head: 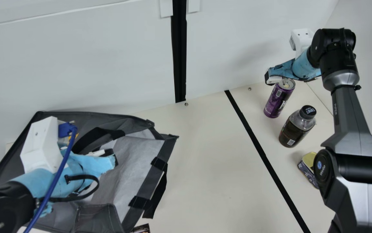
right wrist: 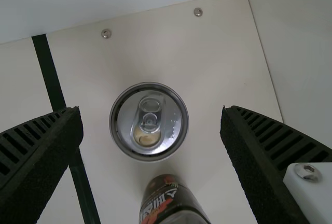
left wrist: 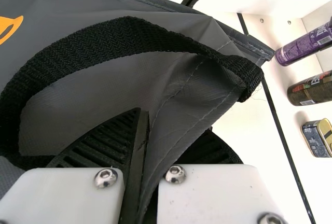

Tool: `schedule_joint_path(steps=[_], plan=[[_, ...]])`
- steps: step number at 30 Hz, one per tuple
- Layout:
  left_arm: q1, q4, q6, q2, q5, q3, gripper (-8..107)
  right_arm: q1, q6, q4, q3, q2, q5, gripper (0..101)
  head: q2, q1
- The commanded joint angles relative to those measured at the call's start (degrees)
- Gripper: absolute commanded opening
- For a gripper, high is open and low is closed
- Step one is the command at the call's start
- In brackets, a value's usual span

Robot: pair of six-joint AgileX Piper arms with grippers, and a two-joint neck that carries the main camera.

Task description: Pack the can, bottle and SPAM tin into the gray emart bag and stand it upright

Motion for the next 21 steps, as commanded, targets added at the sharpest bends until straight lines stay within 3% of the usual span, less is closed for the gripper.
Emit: schedule_joint_path(steps=[1, 10, 21], plan=[[0.0, 0.0, 0.0, 0.0, 0.0, 0.0, -8, -0.1, 0.0, 0.2, -0.7, 1.2, 0.1, 95, 0.0, -1.2], [0.0, 0.0, 0.0, 0.0, 0.0, 0.0, -8, -0.1, 0.1, 0.8, -1.6, 4.5, 0.1, 95, 0.0, -1.2], [0.0, 0.0, 0.0, 0.0, 0.0, 0.0, -8, 0.1, -0.1, 1.7, -1.3, 5.7, 0.1, 22, 0.0, -1.2]])
